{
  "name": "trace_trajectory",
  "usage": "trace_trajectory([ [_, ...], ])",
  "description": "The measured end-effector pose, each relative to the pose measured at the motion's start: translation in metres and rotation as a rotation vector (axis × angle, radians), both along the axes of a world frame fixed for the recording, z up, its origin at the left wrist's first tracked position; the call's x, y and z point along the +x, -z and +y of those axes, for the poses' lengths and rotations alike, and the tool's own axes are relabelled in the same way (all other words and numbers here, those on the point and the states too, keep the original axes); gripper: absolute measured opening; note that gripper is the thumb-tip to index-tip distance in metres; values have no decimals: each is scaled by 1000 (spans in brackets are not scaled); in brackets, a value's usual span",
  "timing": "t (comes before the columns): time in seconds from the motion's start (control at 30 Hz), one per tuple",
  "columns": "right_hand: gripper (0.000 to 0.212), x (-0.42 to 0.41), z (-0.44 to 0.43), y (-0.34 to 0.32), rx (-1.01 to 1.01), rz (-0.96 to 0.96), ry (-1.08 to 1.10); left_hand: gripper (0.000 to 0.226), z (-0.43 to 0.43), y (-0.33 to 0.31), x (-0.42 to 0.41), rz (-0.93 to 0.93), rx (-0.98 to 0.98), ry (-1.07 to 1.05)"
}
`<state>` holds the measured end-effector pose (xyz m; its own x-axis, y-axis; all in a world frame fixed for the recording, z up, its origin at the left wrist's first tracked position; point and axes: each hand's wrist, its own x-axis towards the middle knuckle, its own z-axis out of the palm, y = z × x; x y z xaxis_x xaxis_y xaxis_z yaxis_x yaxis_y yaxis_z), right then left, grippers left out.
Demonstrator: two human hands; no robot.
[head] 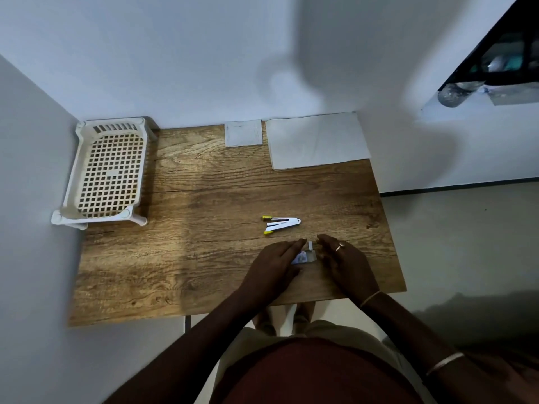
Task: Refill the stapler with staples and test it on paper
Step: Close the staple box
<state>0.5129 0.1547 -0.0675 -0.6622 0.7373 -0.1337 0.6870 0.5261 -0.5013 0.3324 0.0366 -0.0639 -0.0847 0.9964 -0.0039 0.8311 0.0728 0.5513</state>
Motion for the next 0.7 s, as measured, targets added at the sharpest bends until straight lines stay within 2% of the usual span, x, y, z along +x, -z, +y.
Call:
trace_trajectory([
  [0.17, 69, -13, 18, -1, 56, -135, -208, 69, 3, 2, 3, -60, -67, -28],
  [0.3, 70, -18, 30, -1, 64, -127, -336, 67, 3, 5, 4, -83, -89, -68],
  [0.7, 70, -18, 37, 1, 93, -102, -362, 67, 4, 11, 4, -101, -159, -124],
])
